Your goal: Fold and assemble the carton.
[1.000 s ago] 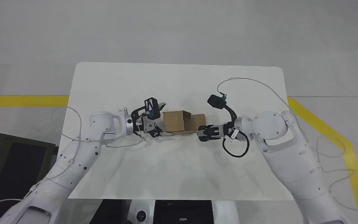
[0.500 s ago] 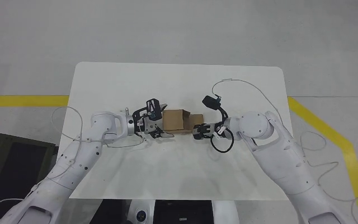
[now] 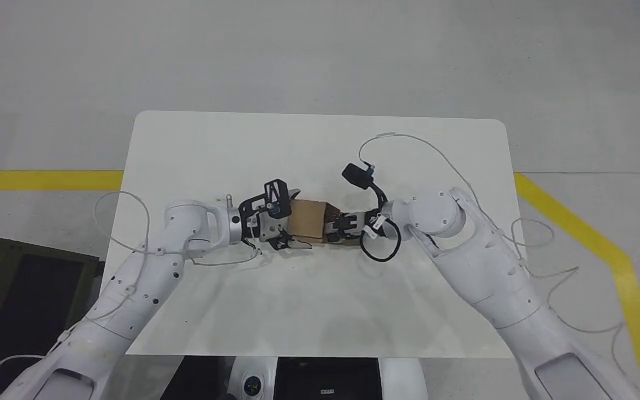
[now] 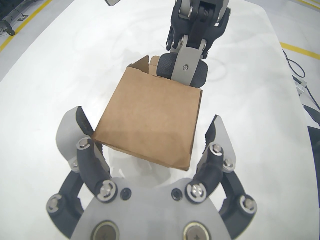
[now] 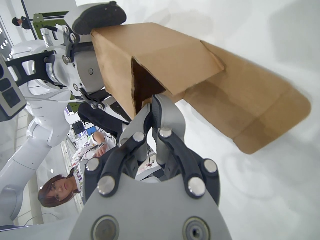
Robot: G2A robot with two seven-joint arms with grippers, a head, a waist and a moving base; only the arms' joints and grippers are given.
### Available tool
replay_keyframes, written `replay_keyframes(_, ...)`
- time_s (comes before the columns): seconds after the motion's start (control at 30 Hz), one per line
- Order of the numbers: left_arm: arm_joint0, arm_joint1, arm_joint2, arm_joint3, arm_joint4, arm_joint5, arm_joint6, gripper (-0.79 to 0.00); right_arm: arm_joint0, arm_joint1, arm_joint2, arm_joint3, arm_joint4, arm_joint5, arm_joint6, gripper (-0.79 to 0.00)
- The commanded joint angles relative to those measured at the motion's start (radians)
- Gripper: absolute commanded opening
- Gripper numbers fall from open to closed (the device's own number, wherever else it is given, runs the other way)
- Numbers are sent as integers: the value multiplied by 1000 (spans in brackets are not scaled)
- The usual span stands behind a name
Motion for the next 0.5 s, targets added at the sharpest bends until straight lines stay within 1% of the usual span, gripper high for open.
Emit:
replay_keyframes(0.0,1,-1,-1,-1,4,1,-2,0,20,-9,-19,32,20,-14,0,-785)
replay_keyframes(0.13,4,-2,-1,-2,7,0,-8,0,49,-23,-44,78,41,-36,-4,-785)
replay_keyframes(0.27,6,-3,-3,-2,7,0,-16,0,61,-29,-48,104,53,-54,-3,-785)
replay_keyframes(0.47,9,-5,-8,-1,2,3,-26,0,54,-11,-10,68,24,-46,51,-785)
